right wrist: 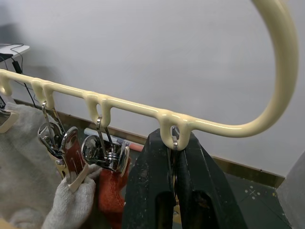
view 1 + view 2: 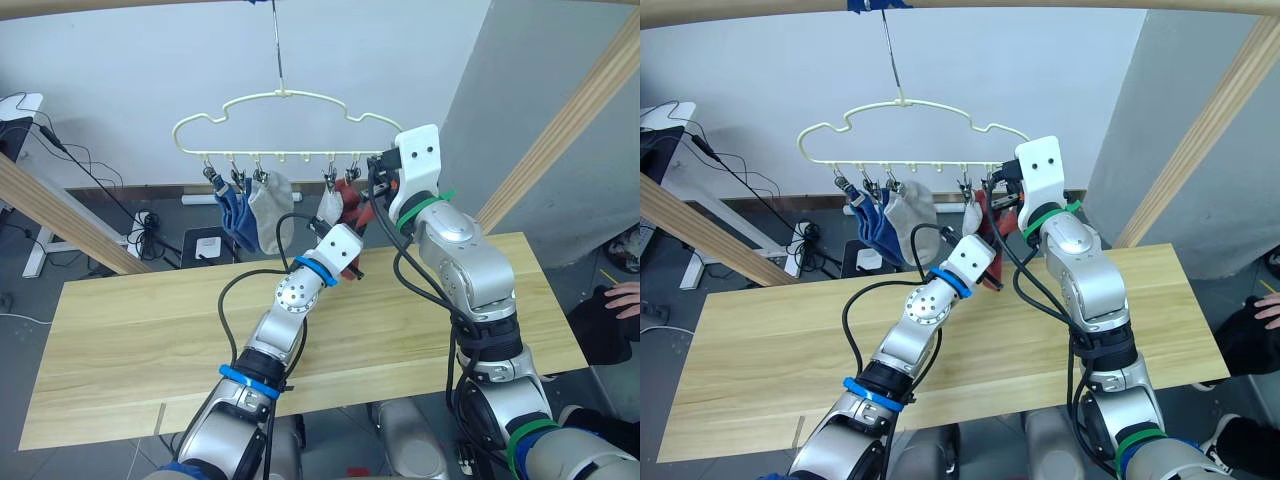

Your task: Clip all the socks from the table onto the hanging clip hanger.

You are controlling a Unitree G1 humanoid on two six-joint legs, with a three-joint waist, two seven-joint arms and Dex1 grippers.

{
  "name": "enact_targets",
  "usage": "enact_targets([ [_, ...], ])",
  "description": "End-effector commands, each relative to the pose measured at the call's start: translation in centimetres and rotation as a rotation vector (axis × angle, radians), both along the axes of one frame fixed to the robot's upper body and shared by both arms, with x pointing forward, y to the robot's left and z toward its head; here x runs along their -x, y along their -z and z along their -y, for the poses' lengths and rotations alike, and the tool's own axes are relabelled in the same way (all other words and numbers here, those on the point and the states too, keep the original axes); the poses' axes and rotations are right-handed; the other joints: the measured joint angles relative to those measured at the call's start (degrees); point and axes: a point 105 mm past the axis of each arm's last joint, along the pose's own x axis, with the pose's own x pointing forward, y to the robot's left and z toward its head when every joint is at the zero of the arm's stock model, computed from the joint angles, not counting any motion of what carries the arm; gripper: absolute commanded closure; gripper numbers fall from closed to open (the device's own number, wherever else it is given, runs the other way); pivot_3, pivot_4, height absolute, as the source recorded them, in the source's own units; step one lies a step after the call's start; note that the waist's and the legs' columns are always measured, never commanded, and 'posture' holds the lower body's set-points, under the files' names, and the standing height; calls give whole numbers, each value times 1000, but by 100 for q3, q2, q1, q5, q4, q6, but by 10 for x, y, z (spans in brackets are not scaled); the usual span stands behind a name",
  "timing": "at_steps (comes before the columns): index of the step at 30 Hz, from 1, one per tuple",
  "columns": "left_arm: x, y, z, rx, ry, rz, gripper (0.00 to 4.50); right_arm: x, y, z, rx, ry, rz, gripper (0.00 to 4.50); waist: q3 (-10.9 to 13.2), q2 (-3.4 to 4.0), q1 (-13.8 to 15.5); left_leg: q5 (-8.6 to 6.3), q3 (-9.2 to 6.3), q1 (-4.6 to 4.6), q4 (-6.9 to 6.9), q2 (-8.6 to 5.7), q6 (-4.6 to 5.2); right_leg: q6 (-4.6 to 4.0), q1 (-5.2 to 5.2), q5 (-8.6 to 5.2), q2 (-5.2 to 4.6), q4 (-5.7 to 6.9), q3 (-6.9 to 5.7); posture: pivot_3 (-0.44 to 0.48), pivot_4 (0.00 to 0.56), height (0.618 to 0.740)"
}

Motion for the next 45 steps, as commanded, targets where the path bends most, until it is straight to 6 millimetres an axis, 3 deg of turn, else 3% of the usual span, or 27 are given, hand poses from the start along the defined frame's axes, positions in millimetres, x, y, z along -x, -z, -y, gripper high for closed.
enact_targets([
  [1,0,-16,7,33,29,22,4497,6,-15,-2,-15,-12,56,4500,0,0,0,0,0,0,0,0,0,0,0,0,0,0,0,-263,286,740],
  [18,-1,-22,19,78,59,-48,4497,6,-14,-2,-22,-15,48,4500,0,0,1,0,0,0,0,0,0,0,0,0,1,0,0,-259,287,740],
  [25,-2,-35,16,122,44,-13,4497,6,-12,-2,-19,-11,45,4500,0,0,1,0,-1,0,0,1,0,0,0,0,2,1,0,-260,288,740],
  [36,1,-32,14,145,46,-26,4497,5,-12,-1,-13,-5,49,4500,0,0,1,0,-1,0,1,0,0,0,0,0,2,0,1,-260,288,740],
  [45,1,-40,14,196,42,-17,4497,6,-9,0,-6,-5,37,4500,0,0,2,0,-1,0,1,0,0,0,1,0,2,0,1,-257,290,740],
])
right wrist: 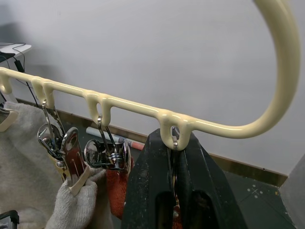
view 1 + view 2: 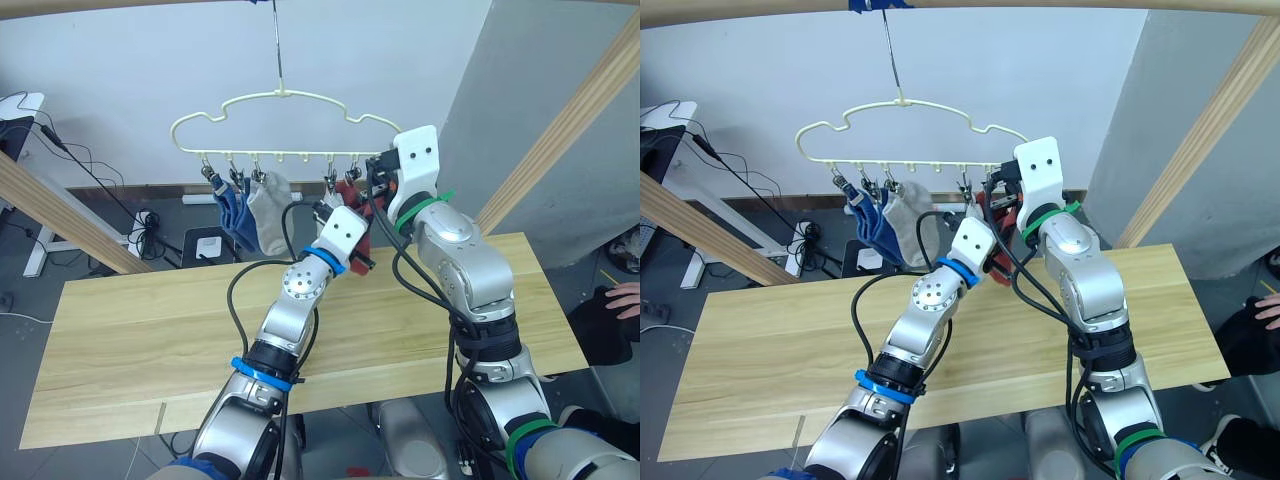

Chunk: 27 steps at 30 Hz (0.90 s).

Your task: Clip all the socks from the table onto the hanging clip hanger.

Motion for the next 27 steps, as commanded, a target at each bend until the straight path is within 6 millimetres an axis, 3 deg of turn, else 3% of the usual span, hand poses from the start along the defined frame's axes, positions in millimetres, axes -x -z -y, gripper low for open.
enact_targets([
  [1,3,-22,2,52,5,64,4500,6,-10,1,-6,0,40,4234,0,0,0,0,0,0,0,0,0,0,0,0,0,0,0,-257,290,740],
  [3,3,-22,2,56,2,64,4500,6,-10,2,-12,2,39,3738,0,0,0,0,0,0,0,0,0,0,0,0,0,0,0,-257,290,740],
  [12,6,-16,6,59,40,27,4500,17,-16,5,-64,-27,48,459,0,0,2,0,0,-1,0,0,0,0,0,0,0,0,0,-253,290,740],
  [13,8,-12,9,43,74,13,4184,21,-17,6,-64,-43,53,97,0,0,2,0,0,-1,0,0,0,0,0,0,0,-1,0,-253,289,740],
  [18,23,7,4,-80,217,-13,2808,42,-18,17,-44,-112,59,0,0,0,1,0,0,-1,-1,0,0,1,0,0,2,-1,2,-258,289,740],
  [23,49,20,-17,-202,404,-45,1545,60,-14,28,20,-191,51,0,0,1,-9,0,-4,3,-1,12,0,0,0,-1,18,2,3,-261,286,740],
  [27,68,15,-44,-268,487,-32,479,74,-9,32,113,-282,46,0,0,1,-4,0,-5,4,-1,14,0,0,1,-1,23,2,6,-257,284,740],
])
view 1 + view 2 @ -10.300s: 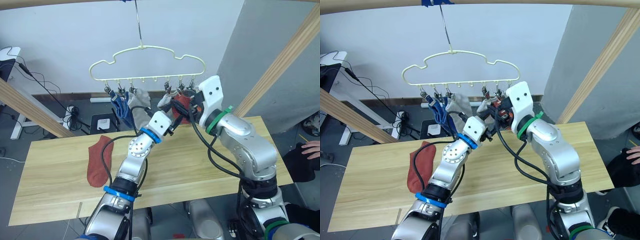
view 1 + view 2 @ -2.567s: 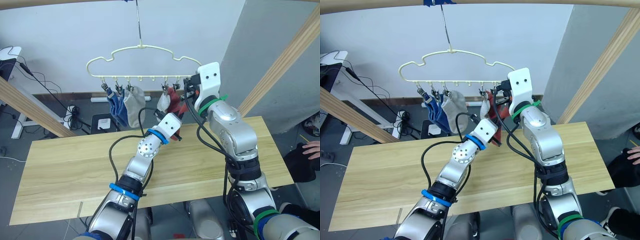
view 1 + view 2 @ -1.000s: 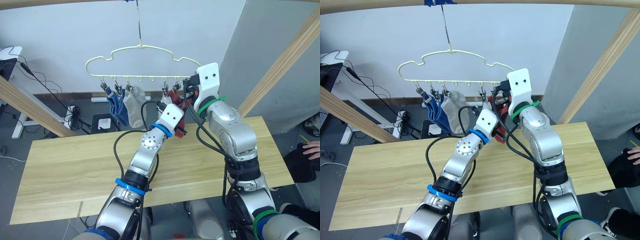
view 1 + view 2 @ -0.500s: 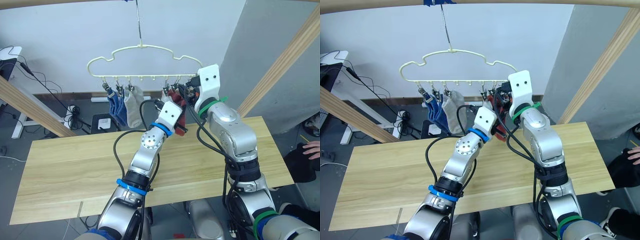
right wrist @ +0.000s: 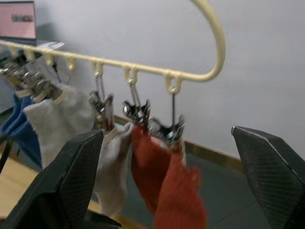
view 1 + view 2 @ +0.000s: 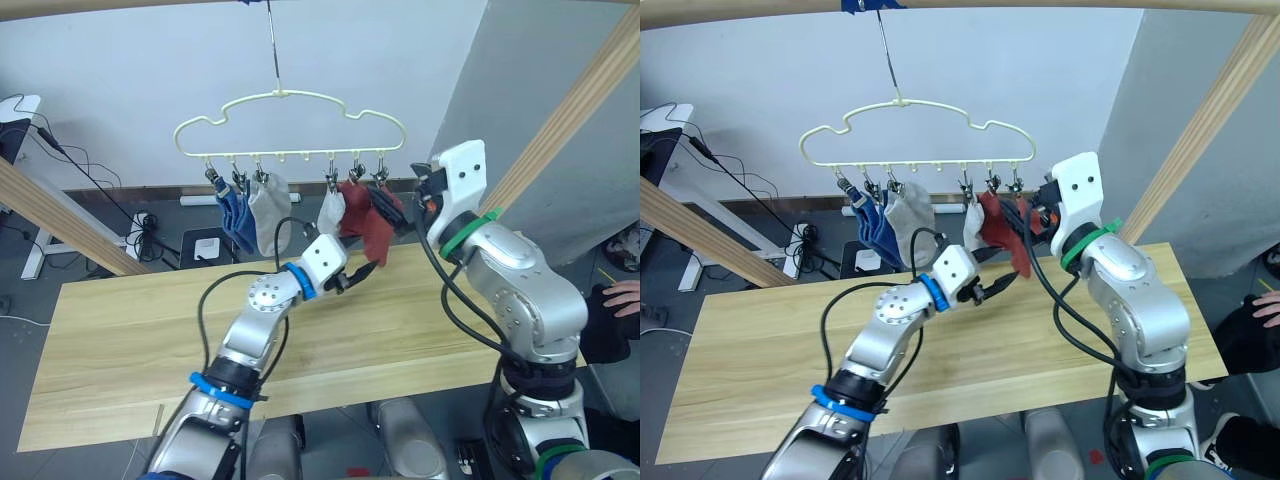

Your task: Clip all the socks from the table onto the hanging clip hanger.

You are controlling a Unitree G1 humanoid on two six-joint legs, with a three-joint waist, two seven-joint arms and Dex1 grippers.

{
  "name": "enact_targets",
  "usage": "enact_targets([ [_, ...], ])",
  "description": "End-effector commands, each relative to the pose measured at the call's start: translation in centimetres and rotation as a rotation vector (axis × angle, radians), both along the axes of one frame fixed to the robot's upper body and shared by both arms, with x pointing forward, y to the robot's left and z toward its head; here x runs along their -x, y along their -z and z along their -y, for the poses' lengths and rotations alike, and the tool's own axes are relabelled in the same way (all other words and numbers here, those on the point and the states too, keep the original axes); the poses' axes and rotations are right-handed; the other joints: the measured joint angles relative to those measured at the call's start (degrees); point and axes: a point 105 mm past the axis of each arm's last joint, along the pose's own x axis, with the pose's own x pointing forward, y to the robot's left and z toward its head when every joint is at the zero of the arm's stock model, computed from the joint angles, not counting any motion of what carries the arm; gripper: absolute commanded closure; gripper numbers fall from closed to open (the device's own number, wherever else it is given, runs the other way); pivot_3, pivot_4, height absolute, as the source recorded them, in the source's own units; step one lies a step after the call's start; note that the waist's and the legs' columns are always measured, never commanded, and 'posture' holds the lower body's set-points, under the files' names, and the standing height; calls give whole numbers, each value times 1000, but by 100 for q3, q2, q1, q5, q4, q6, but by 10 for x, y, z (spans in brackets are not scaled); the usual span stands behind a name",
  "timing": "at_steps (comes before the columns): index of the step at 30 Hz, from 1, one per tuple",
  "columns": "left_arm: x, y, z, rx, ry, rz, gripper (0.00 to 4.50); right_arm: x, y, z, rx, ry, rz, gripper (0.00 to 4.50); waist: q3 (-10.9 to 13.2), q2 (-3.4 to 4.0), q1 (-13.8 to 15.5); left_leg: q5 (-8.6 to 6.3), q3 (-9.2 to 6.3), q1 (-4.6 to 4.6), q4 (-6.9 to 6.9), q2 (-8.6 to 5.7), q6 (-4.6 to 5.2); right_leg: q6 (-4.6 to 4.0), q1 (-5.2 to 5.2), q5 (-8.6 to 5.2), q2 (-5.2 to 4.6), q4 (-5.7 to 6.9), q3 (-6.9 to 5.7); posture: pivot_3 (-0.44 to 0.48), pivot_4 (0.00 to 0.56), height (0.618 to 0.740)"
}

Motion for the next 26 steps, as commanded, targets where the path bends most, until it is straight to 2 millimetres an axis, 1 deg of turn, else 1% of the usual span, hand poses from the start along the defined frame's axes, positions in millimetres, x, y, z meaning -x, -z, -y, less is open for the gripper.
enact_targets([
  [1,18,-24,-16,10,81,55,202,21,-8,-1,68,-122,55,0,0,0,10,0,-1,1,0,1,0,0,2,0,0,-1,-1,-256,283,740],
  [2,17,-29,-27,7,57,63,12,24,-6,1,99,-144,55,0,0,0,14,0,-2,2,0,0,0,0,4,0,0,-3,-1,-254,282,740],
  [6,10,-44,-79,-29,-103,37,12,33,-1,16,224,-201,59,0,0,0,21,0,-4,2,2,1,0,1,7,-1,1,-6,-2,-234,272,740],
  [9,12,-51,-118,-69,-195,-6,12,33,-1,32,290,-208,62,0,0,0,12,0,-2,7,-1,4,0,2,7,-2,7,-5,0,-219,264,740],
  [10,13,-54,-132,-85,-239,-26,12,33,0,39,316,-211,60,0,0,0,26,0,0,7,-1,4,0,2,7,-2,7,-6,0,-208,258,740],
  [13,14,-50,-167,-160,-353,-107,12,31,-1,57,364,-196,61,0,-1,-2,66,0,-4,6,0,4,0,2,11,-2,7,-9,-2,-188,245,740],
  [16,16,-57,-197,-203,-444,-112,12,28,-3,74,396,-171,63,0,-1,-2,121,0,-1,6,0,3,0,2,11,-2,6,-10,0,-175,229,740],
  [18,17,-59,-208,-225,-473,-110,12,27,-4,81,404,-165,63,0,-2,-2,168,0,-1,6,0,4,0,1,9,-1,6,-9,-1,-173,225,740],
  [20,16,-64,-213,-195,-492,-109,12,26,-4,83,405,-166,64,0,-4,-3,187,0,-2,7,0,4,0,0,10,-1,6,-9,-2,-167,218,740],
  [23,12,-71,-223,-145,-539,-103,12,25,-3,82,404,-178,64,0,-6,-5,199,0,-1,5,1,3,-1,0,10,-1,5,-9,-2,-163,216,740],
  [26,12,-77,-226,-91,-558,-95,12,25,-1,79,404,-200,60,0,-8,-9,210,0,-2,4,1,4,-1,0,10,-1,4,-9,-3,-150,216,740],
])
